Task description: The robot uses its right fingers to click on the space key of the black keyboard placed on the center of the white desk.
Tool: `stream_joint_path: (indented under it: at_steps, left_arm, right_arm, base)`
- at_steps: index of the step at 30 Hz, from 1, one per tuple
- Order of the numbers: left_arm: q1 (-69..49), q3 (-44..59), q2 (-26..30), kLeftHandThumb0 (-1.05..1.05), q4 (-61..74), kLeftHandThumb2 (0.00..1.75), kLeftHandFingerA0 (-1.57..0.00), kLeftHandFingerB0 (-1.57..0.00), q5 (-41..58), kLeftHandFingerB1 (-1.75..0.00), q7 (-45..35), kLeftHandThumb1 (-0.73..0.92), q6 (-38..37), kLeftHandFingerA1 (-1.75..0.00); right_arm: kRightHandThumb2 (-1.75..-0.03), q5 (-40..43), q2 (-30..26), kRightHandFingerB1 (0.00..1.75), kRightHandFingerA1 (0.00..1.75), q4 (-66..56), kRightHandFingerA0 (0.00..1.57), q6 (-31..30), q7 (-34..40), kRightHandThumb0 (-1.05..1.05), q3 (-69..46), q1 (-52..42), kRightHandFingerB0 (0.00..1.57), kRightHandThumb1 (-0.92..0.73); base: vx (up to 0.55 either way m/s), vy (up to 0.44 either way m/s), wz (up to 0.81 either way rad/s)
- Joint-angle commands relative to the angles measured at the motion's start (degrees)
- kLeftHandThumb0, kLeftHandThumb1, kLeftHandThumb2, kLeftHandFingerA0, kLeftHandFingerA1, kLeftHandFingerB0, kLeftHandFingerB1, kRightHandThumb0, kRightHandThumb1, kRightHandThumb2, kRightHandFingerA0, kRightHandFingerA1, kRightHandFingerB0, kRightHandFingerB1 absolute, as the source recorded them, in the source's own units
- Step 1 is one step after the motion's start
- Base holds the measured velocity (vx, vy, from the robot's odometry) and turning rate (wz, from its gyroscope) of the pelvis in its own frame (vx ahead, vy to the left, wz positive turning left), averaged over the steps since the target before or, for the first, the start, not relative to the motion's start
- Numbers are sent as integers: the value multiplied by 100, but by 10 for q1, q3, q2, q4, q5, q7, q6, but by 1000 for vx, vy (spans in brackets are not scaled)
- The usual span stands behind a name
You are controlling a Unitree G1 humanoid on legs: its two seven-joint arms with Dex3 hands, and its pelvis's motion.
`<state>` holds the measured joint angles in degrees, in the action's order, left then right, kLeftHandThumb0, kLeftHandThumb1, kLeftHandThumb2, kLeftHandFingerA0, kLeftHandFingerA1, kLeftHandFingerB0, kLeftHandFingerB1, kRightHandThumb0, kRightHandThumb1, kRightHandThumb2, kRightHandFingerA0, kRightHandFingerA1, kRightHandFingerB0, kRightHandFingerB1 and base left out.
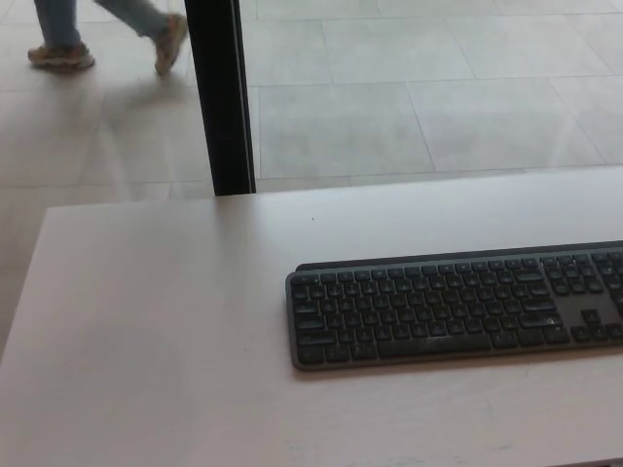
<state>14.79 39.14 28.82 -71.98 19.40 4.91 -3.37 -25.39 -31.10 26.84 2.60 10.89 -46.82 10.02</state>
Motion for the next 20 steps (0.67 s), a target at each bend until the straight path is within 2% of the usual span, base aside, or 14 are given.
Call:
stream_joint_path:
  at_steps: [1, 2, 5, 8, 9, 10, 11, 12, 13, 14, 16, 17, 18, 20]
  left_arm:
    - [-11, 1, 10, -62, -2, 64, -76, -62, 9, -55, -3, 81, -11, -64]
    - [-12, 3, 9, -61, -1, 64, -76, -59, 11, -55, -2, 80, -13, -66]
    - [-10, 6, 6, -60, -3, 64, -74, -57, 14, -55, -5, 81, -14, -67]
    - [-12, 8, 7, -61, -3, 64, -74, -57, 16, -55, -10, 81, -13, -67]
    - [-12, 7, 7, -61, -5, 64, -78, -61, 14, -55, -2, 79, -13, -66]
    - [-12, 7, 7, -61, -5, 64, -78, -61, 14, -55, -1, 79, -13, -66]
    - [-11, 7, 7, -61, -6, 64, -78, -61, 14, -55, -2, 80, -13, -66]
    - [-11, 5, 8, -61, -6, 64, -77, -63, 12, -55, -2, 81, -12, -67]
    - [-12, 4, 8, -61, -4, 64, -77, -62, 11, -55, -2, 81, -11, -66]
    - [-12, 5, 8, -61, -4, 64, -77, -62, 12, -55, -2, 81, -12, -66]
    - [-12, 7, 7, -61, -5, 64, -76, -59, 15, -55, -6, 81, -12, -67]
    - [-12, 6, 7, -60, -5, 64, -76, -60, 14, -55, -6, 80, -12, -66]
    - [-12, 7, 7, -57, -5, 63, -71, -56, 15, -54, -9, 76, -12, -65]
    - [-13, 10, 7, -57, -5, 63, -71, -56, 18, -54, -15, 76, -13, -65]
  right_arm:
    - [-66, 317, 157, 75, 146, 67, 110, -153, 34, -40, -210, 19, 73, -57]
    - [-67, 326, 160, 72, 144, 68, 113, -165, 18, -40, -212, 21, 67, -56]
    - [-71, 342, 165, 77, 144, 72, 104, -175, -8, -36, -217, 26, 71, -50]
    - [-73, 348, 170, 75, 145, 70, 104, -187, -37, -34, -213, 22, 68, -48]
    - [-73, 355, 172, 88, 136, 76, 95, -191, -54, -31, -214, 21, 83, -50]
    - [-73, 356, 172, 88, 136, 76, 95, -192, -57, -31, -215, 21, 83, -50]
    - [-73, 363, 176, 84, 119, 70, 95, -196, -58, -31, -219, 21, 75, -50]
    - [-65, 376, 189, 86, 89, 46, 81, -215, -48, -44, -229, 28, 61, -61]
    - [-63, 384, 204, 77, 83, 19, 74, -234, -30, -47, -234, 34, 50, -64]
    - [-63, 383, 207, 77, 83, 15, 74, -232, -31, -47, -233, 34, 50, -64]
    - [-59, 386, 208, 66, 79, 22, 58, -233, -35, -45, -234, 38, 39, -64]
    - [-57, 388, 209, 69, 77, 22, 57, -234, -34, -42, -235, 39, 48, -62]
    - [-58, 392, 212, 61, 78, 21, 52, -233, -36, -39, -237, 40, 44, -62]
    - [-58, 395, 213, 61, 78, 19, 52, -235, -45, -39, -236, 38, 44, -62]
  base:
    - [0, 0, 0]
    - [0, 0, 0]
    - [0, 0, 0]
    - [0, 0, 0]
    - [0, 0, 0]
    - [0, 0, 0]
    - [0, 0, 0]
    - [0, 0, 0]
    - [0, 0, 0]
    - [0, 0, 0]
    - [0, 0, 0]
    - [0, 0, 0]
    - [0, 0, 0]
    - [0, 0, 0]
